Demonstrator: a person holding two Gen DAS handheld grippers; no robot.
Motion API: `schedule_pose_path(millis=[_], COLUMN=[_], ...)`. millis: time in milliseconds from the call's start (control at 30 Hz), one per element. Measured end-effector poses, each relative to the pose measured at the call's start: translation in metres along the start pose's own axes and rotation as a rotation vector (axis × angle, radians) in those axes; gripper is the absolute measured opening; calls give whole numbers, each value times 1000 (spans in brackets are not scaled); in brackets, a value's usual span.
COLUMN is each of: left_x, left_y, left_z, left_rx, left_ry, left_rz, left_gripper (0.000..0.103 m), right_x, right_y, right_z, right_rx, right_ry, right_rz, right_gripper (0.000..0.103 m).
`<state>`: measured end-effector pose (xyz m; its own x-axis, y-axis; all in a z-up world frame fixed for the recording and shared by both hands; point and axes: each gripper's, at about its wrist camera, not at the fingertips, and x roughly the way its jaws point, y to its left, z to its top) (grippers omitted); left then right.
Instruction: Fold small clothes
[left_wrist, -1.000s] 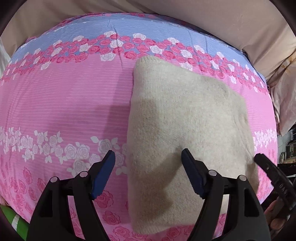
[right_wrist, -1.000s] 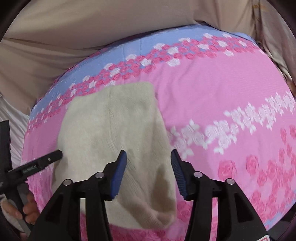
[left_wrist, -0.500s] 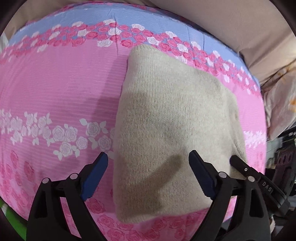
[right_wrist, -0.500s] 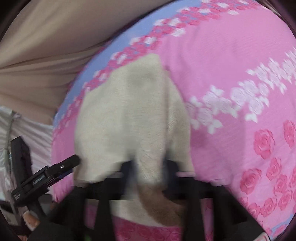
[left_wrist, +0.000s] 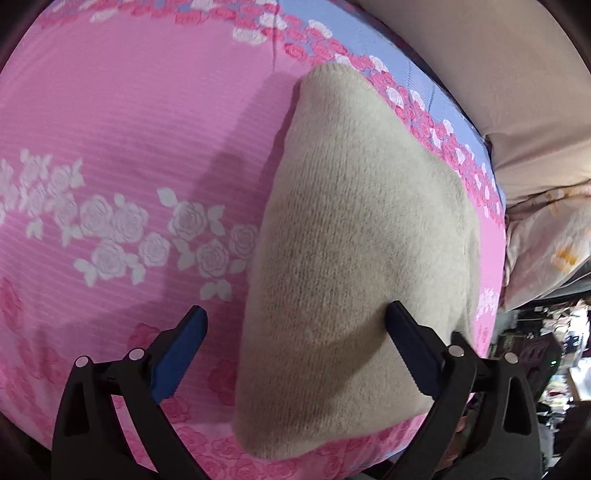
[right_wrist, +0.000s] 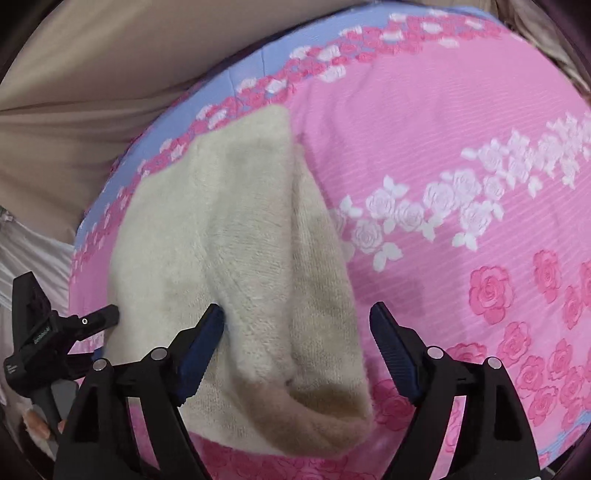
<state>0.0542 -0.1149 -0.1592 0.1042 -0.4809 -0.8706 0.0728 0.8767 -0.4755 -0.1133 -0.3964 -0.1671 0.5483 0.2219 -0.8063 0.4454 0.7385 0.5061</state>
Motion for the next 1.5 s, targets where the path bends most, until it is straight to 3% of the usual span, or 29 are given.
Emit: schedule_pose_path(millis=[133,233,267,300,333,400,467,567,667,733,800,867,900,933,1033,1100,1200,1267,1300,1333,1367,1500], left_x=[16,19,19,19,18,7,-11,-43,-65,-58,-38,-9,0,1,-12,-12,-15,-15,-17,-17,-18,-31], left_y=[10,15,13,11,6,-3,-17,-43,-74,-81,-72,-54,-38,-29,-13,-12,-14,-18,-16,-10,-6,5], left_z=[0,0,0,0,0,0,0,-3,-10,-15,-20,-29,-37,-40,-53,-53,-49,-49,-49,-49,-49,-44], left_rx=[-71,-112,-101,-90,-77,-52,-18,48,153,182,171,124,80,63,68,76,95,106,104,97,87,41], left_ry=[33,37,37,37,49,32,15,-18,-60,-58,-33,15,20,9,-64,-61,-71,-77,-79,-76,-71,-90], left_rz=[-62,-112,-111,-127,-161,-150,-172,-242,-268,-246,-186,-95,-74,-76,-69,-66,-51,-44,-44,-47,-56,-91], left_gripper=[98,98,98,76,70,51,48,47,48,51,53,53,53,53,54,54,54,56,59,59,59,57], right_x=[21,23,24,25,21,6,-23,-77,-112,-104,-67,-27,-18,-18,-26,-26,-22,-27,-30,-31,-34,-85], right_y=[-27,-22,-19,-15,-12,-2,5,18,21,6,-16,-41,-47,-47,-29,-20,-13,-5,0,7,17,82], right_z=[-7,-8,-8,-7,-5,-2,4,14,16,13,8,-6,-12,-18,-18,-12,3,15,16,18,19,26], right_rx=[205,193,180,173,167,135,114,40,-40,-53,-24,44,69,72,-9,-48,-8,-11,-28,-61,-87,-250], right_ry=[70,48,52,71,60,25,-42,-153,-207,-176,-98,5,18,-5,-51,-44,-12,-36,-43,-31,-18,-96], right_rz=[231,244,247,281,273,269,288,292,238,194,172,125,146,162,133,86,32,15,25,56,87,292], right_gripper=[82,86,73,59,52,39,27,26,26,30,37,41,41,47,48,48,62,64,63,36,23,22])
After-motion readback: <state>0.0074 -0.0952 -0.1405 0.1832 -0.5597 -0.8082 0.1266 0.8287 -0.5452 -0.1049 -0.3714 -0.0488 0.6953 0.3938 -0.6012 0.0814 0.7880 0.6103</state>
